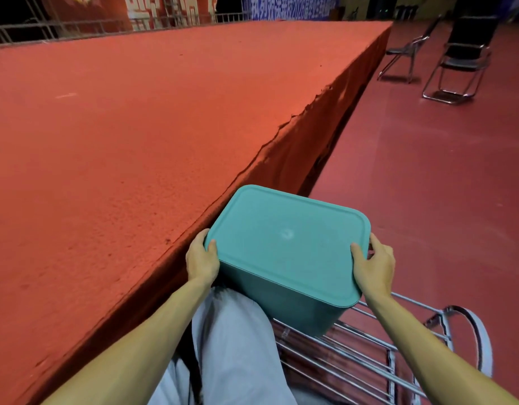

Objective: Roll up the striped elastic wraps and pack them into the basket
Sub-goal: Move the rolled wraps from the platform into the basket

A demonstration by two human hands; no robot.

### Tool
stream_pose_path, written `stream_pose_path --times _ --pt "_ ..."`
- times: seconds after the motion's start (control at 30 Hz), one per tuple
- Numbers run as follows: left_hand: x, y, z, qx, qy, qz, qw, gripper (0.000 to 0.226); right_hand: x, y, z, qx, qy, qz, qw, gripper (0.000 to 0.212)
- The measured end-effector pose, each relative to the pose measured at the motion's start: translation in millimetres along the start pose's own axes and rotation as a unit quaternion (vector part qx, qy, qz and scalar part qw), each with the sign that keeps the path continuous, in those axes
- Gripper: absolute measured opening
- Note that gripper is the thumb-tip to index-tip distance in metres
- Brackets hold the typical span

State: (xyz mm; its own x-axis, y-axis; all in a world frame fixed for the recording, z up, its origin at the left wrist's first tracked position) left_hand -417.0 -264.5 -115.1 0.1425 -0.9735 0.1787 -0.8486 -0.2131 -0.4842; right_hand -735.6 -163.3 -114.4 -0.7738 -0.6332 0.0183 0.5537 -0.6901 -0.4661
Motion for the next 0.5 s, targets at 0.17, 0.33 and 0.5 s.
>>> stream_pose_path --times 0.17,0.33,0.5 --pt "7 13 2 -0.046 0.020 -0.031 0.998 0.034 2 7 -14 -0.005 0.041 0.009 0.999 0.036" --pt "9 16 5 -0.072 -0.039 -0.039 0.996 0.037 6 13 -11 0.030 0.078 -0.003 0.996 0.034" --pt "3 19 14 -0.118 -0.073 0.011 0.990 0.049 5 17 -14 0.035 0.097 -0.007 0.995 0.038"
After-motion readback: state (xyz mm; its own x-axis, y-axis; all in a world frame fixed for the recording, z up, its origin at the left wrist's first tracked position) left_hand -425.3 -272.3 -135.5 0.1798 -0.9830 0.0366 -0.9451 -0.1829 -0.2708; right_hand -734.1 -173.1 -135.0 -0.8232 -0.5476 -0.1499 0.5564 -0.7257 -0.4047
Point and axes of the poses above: each hand's wrist, its own x-axis towards the middle knuckle, its own y-axis out of the palm, z = x × y, the point moved 3 cm from there along x, towards the middle knuckle, and after that the axes turned 9 degrees about y, right-handed, at the moved point
